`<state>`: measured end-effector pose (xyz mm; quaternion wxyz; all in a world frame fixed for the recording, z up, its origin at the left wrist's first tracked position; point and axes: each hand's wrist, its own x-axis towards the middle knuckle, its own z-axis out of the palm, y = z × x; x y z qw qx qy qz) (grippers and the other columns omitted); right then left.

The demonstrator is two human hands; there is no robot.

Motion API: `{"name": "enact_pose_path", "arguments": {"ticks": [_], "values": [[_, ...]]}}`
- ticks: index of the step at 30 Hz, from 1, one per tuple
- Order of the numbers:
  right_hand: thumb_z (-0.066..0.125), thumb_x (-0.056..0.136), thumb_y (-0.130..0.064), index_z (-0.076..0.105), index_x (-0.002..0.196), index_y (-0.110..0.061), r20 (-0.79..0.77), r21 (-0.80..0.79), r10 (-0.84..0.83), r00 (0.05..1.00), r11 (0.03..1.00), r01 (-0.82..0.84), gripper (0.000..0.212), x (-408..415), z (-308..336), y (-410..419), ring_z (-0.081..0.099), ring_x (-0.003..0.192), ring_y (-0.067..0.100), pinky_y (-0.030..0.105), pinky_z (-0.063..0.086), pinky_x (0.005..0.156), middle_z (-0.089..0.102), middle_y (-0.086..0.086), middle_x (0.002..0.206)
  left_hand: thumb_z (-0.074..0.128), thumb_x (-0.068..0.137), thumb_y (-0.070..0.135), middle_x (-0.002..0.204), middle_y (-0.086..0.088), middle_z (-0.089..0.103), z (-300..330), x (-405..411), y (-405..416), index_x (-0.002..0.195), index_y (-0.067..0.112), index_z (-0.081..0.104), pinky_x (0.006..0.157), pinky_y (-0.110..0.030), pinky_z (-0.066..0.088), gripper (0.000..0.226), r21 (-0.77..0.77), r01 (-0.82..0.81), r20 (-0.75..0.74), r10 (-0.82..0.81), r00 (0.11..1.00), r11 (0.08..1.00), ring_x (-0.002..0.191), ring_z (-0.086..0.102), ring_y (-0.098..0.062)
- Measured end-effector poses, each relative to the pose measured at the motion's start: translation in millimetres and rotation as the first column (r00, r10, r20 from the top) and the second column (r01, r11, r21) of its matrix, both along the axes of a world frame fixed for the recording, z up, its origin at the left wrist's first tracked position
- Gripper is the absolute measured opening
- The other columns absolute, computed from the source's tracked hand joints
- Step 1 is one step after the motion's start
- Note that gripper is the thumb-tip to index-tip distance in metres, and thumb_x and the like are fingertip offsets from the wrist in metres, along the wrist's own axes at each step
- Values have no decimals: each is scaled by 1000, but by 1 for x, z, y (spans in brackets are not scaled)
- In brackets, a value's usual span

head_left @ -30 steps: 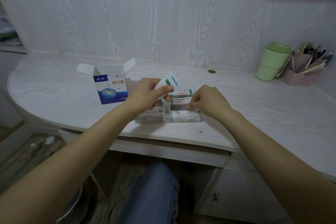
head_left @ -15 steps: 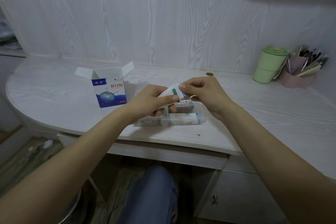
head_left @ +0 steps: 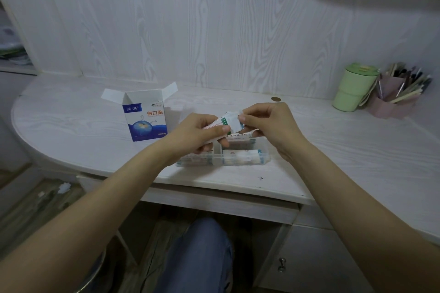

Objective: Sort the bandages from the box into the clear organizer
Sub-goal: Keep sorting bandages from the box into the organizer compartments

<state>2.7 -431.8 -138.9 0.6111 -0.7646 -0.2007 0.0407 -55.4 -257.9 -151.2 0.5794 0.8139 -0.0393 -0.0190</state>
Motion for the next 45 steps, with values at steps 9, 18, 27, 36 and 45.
{"name": "enact_pose_path", "arguments": {"ticks": [9, 18, 27, 36, 45], "values": [[63, 91, -22, 63, 74, -14, -164, 98, -33, 986, 994, 49, 18, -4, -3, 4, 69, 62, 16, 20, 44, 50, 72, 4, 74, 52, 96, 22, 88, -2, 71, 0, 3, 2, 109, 16, 61, 44, -16, 30, 17, -86, -55, -15, 53, 998, 995, 48, 40, -5], [68, 85, -8, 65, 80, -8, -197, 187, -76, 977, 976, 113, 7, 1, -3, 7, 65, 54, 10, 15, 42, 46, 71, 11, 76, 53, 96, 22, 82, 3, 72, -2, 5, 4, 107, 17, 62, 43, -16, 31, 15, -80, -80, -13, 79, 997, 994, 48, 40, -5], [76, 76, -7, 67, 80, -9, -145, 128, -72, 987, 988, 91, 10, 4, -4, 4, 53, 50, 6, 15, 44, 51, 61, 6, 66, 52, 96, 23, 83, 3, 73, -3, 3, 5, 110, 20, 61, 43, -15, 31, 18, -96, -47, -28, 44, 999, 994, 49, 39, -6], [63, 87, 1, 59, 80, -5, -278, 364, -62, 959, 917, 165, 10, 8, -7, -5, 66, 57, 8, 13, 50, 56, 60, 10, 71, 53, 96, 23, 77, 5, 72, -4, 6, 7, 106, 18, 61, 41, -14, 29, 14, -143, -148, -31, 145, 989, 979, 44, 38, -3], [65, 86, -3, 67, 84, 1, -457, 373, -2, 889, 907, 194, 5, 16, -9, -22, 68, 72, 13, 16, 57, 68, 70, 12, 83, 54, 96, 24, 76, 6, 72, -5, 6, 6, 103, 13, 64, 42, -16, 29, 17, -181, -237, 23, 245, 969, 954, 45, 37, -7]]}}
